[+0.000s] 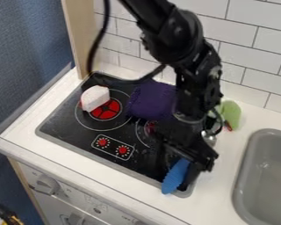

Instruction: Move the blue spoon to the right side of the stove

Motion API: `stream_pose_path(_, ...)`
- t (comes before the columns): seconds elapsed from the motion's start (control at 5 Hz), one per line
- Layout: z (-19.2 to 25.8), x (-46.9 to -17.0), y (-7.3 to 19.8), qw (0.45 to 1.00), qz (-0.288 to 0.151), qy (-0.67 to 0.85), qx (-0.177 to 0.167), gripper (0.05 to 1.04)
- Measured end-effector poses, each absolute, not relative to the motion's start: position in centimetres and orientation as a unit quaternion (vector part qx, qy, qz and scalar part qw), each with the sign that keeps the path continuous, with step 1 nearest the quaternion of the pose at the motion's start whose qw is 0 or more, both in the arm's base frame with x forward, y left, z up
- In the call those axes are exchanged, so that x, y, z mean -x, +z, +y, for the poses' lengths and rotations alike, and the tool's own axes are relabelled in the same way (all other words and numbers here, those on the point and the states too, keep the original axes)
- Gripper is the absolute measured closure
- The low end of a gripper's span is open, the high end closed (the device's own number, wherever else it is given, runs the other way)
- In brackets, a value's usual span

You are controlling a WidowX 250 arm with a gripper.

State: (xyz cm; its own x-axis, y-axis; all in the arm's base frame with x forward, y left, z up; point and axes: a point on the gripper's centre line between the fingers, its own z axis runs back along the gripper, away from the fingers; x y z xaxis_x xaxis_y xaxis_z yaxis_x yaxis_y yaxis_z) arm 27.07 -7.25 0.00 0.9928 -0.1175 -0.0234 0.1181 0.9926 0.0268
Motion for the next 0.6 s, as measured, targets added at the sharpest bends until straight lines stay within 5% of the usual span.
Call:
stream_pose_path(0.4,-6.6,-26.9,5.6,0.996,-0.037,-0.086,-0.006,0.083)
stream_pose_path(0.6,-6.5,-27.0,5.7,0.996,-0.040,-0.085,-0.006,0.083)
